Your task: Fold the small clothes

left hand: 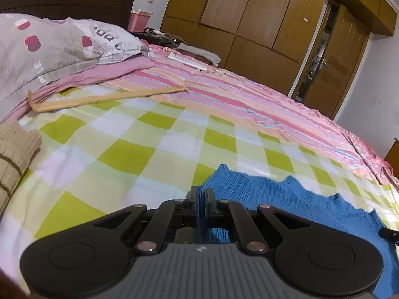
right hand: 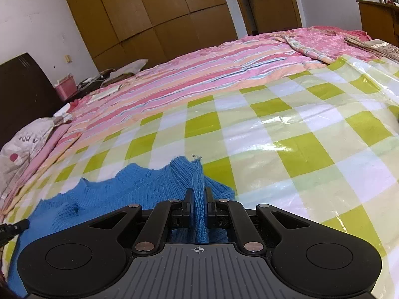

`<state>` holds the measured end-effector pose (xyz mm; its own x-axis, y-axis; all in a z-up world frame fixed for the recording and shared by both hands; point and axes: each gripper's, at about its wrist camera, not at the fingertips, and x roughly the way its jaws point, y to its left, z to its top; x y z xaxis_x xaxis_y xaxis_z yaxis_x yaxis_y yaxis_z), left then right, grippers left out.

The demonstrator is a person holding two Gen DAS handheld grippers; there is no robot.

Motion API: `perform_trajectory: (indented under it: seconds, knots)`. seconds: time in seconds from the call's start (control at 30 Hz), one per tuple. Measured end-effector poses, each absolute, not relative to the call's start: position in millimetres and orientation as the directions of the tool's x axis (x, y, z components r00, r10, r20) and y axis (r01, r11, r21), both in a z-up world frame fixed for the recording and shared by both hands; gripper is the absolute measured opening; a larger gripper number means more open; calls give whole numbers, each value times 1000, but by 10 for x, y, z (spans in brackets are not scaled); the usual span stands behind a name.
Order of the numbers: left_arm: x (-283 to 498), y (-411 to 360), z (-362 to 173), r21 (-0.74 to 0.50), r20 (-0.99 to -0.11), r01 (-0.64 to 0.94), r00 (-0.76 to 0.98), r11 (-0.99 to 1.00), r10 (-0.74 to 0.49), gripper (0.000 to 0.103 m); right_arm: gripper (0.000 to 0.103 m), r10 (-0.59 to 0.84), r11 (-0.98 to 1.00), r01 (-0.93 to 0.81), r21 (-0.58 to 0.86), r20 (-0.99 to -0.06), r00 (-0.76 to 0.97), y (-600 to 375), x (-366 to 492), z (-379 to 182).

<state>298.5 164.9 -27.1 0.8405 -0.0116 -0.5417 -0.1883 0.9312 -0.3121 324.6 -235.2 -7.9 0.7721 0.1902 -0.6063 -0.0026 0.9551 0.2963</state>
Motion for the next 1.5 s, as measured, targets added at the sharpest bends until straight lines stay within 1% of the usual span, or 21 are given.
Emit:
perform_trajectory:
  seconds: [0.1,0.17,0.23,0.33,0.37,0.43,0.47,0.5,0.6,0.67,0.73,0.77,0.8,0.83,0.9,1.03,1.17,1.23,1.3,1.43,1.5]
  knots:
    - [2991,1652,-218,-352,-527,-143,847,925,-70,12,7,212,950,-21,312,-593,777,-2338,3238,-27]
    - [2988,1653,-206,-370,-524,-136,847,919,-86,12,7,227,946,-32,321,-591,774,-2320,3252,1]
    - [3003,1650,-216,-371,-531,-120,841,921,-104,13,14,237,945,-38,324,-602,763,-2305,3282,3]
    - [3025,1646,-229,-380,-538,-110,834,918,-123,15,16,255,937,-37,348,-607,753,-2324,3304,-18]
    - [3031,1645,-230,-387,-536,-103,834,916,-132,18,18,269,932,-43,360,-607,747,-2332,3313,-26]
    - [3040,1626,-228,-384,-533,-89,834,919,-142,26,28,286,928,-53,369,-614,736,-2319,3336,-44]
    - [3048,1607,-229,-372,-538,-83,831,925,-142,33,29,288,931,-62,360,-620,730,-2299,3349,-50]
    - [3055,1580,-230,-355,-544,-77,827,932,-139,37,30,287,935,-68,349,-626,725,-2276,3357,-55]
    - [3061,1509,-240,-321,-552,-57,823,946,-138,37,30,305,933,-91,348,-632,712,-2239,3361,-63]
    - [3064,1468,-233,-298,-552,-49,823,953,-130,37,32,316,932,-109,345,-631,708,-2221,3354,-61]
    - [3079,1438,-235,-271,-563,-61,819,961,-107,33,32,296,945,-116,307,-647,703,-2182,3370,-68]
    - [3086,1439,-244,-268,-569,-73,817,961,-97,23,31,286,950,-117,289,-656,698,-2160,3380,-76]
    - [3081,1451,-254,-272,-573,-80,814,959,-94,15,29,277,954,-116,276,-664,694,-2142,3389,-81]
    - [3076,1470,-260,-285,-571,-86,815,955,-97,13,23,270,956,-112,270,-668,693,-2134,3395,-81]
    - [3050,1498,-243,-297,-554,-91,827,950,-94,12,10,263,957,-101,271,-670,694,-2136,3399,-58]
    - [2968,1574,-94,-364,-482,-74,868,928,-120,12,8,301,939,-119,324,-602,740,-2188,3286,111]
    - [2887,1634,60,-393,-417,-67,902,917,-112,12,8,339,911,-146,386,-497,799,-2267,3119,316]
    - [2884,1644,86,-386,-407,-73,908,919,-98,12,8,330,906,-136,401,-466,821,-2310,3093,334]
    - [2921,1625,29,-352,-429,-92,901,931,-73,12,8,296,921,-105,375,-498,815,-2311,3156,250]
    - [3026,1602,-235,-298,-508,-143,861,944,-31,12,8,223,952,-48,302,-578,785,-2296,3264,-7]
    - [3060,1579,-344,-266,-534,-156,846,951,-11,12,8,195,962,-32,271,-600,776,-2295,3269,-84]
